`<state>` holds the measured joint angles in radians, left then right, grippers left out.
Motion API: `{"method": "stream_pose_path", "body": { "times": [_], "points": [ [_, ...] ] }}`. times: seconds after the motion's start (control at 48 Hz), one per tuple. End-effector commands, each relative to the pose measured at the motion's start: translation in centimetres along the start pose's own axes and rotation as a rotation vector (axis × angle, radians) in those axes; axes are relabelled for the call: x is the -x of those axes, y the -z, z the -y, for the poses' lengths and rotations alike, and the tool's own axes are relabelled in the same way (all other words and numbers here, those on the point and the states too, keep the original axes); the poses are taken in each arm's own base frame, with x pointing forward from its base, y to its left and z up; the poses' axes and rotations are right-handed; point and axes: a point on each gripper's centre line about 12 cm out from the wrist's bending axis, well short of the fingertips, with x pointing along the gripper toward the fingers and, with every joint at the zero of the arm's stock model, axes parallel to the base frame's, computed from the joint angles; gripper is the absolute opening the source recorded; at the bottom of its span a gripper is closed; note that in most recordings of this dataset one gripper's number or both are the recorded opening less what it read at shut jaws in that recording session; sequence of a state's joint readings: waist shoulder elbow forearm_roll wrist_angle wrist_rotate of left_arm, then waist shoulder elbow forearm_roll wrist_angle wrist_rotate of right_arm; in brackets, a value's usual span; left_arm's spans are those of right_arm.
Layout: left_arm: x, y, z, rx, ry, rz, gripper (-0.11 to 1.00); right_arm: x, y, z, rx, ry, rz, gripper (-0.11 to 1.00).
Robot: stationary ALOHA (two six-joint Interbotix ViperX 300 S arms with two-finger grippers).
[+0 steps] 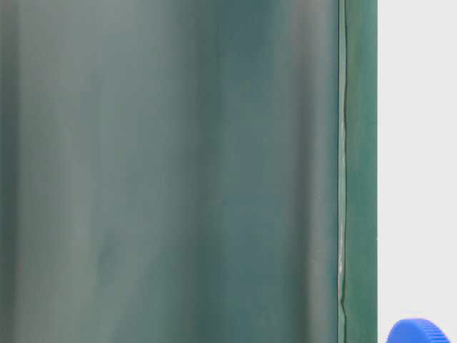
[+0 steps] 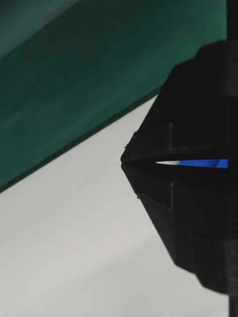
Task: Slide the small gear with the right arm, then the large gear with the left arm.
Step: 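Lower the left gripper onto the large blue gear hub and grip it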
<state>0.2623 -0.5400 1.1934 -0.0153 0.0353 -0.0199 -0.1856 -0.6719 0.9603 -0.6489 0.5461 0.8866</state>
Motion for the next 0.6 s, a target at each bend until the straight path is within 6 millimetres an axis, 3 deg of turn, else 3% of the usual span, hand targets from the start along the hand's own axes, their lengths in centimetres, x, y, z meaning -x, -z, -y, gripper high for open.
{"method": "stream_pose_path", "body": {
  "times": [0.0, 0.583],
  "points": [
    [-0.1, 0.0, -0.1, 0.004, -0.003, 0.017, 0.0, 0.2, -0.8, -0.2, -0.001, -0.01, 0.022, 0.53],
    [-2.5, 1.8, -0.7, 0.032, -0.024, -0.054, 0.0, 0.1, -0.7, -0.2, -0.005, -0.007, 0.017, 0.53]
  ]
}}
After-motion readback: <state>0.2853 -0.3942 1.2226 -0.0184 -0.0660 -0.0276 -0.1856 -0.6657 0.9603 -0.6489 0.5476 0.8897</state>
